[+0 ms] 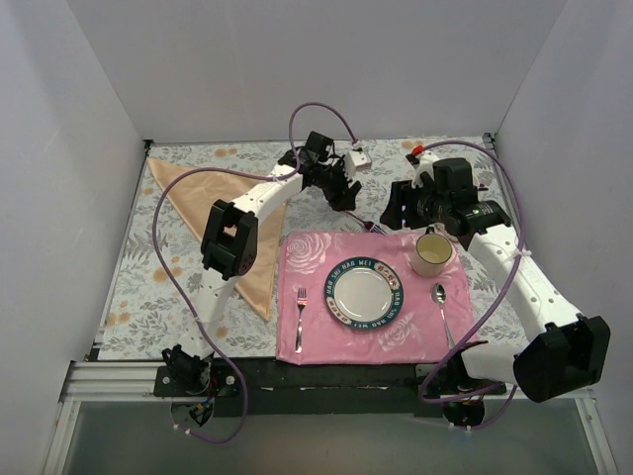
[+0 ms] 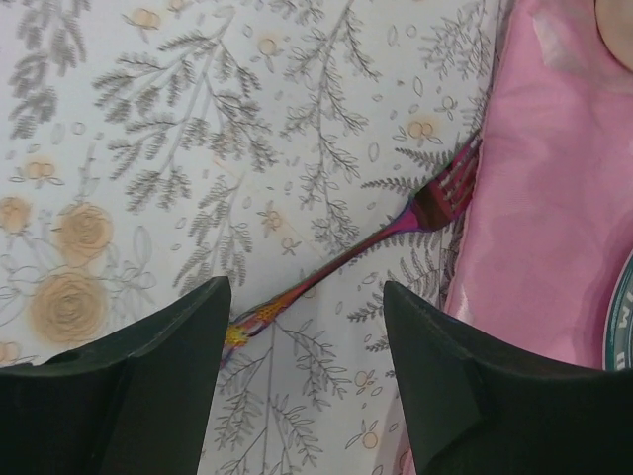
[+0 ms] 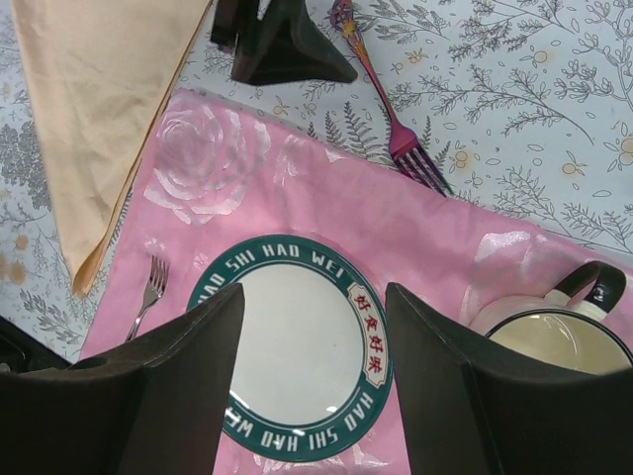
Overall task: Fold the napkin, place the utensils inside, and roll it up
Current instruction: Grab a utensil with the left arm, then place the utensil onto the napkin
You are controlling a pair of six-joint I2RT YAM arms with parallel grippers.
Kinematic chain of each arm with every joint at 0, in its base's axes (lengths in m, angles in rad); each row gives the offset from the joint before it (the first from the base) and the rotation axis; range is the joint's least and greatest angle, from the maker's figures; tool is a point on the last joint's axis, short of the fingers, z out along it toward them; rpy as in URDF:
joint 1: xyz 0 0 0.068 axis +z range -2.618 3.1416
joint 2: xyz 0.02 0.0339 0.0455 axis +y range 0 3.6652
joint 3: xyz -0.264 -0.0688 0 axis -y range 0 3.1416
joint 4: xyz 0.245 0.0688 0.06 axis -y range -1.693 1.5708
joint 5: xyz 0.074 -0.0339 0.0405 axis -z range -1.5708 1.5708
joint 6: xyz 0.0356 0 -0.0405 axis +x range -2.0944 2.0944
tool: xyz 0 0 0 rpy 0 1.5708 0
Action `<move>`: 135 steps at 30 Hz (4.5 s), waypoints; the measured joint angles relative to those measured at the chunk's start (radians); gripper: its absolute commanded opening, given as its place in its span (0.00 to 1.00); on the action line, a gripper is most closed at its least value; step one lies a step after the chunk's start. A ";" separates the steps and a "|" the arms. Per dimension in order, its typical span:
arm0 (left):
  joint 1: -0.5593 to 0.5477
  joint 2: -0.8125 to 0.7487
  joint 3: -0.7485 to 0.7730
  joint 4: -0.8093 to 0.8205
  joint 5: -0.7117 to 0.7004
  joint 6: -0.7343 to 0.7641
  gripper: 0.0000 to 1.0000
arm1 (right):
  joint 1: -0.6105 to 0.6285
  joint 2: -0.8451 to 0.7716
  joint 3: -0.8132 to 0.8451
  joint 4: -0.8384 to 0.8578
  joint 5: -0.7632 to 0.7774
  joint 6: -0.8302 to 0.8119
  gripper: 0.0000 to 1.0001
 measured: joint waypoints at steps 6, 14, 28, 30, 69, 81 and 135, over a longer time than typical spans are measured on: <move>-0.051 0.003 -0.163 0.081 -0.035 0.071 0.58 | -0.007 -0.006 -0.037 0.009 -0.024 0.002 0.67; -0.111 -0.005 -0.240 0.227 -0.153 0.161 0.45 | -0.011 -0.006 -0.042 0.013 -0.045 0.004 0.67; -0.124 -0.016 -0.338 0.480 -0.321 0.183 0.00 | -0.013 -0.006 -0.042 0.015 -0.073 0.005 0.67; -0.115 -0.019 -0.346 0.498 -0.330 0.150 0.00 | -0.013 -0.006 -0.042 0.018 -0.081 0.006 0.67; 0.814 -0.924 -1.582 1.119 -0.395 -1.609 0.00 | -0.013 -0.006 -0.031 0.151 -0.304 0.069 0.67; 0.829 -0.706 -1.577 1.314 -0.423 -1.601 0.00 | -0.013 -0.006 -0.048 0.157 -0.305 0.068 0.67; 0.829 -0.478 -1.271 1.048 -0.331 -1.473 0.43 | -0.013 0.033 -0.049 0.177 -0.354 0.082 0.67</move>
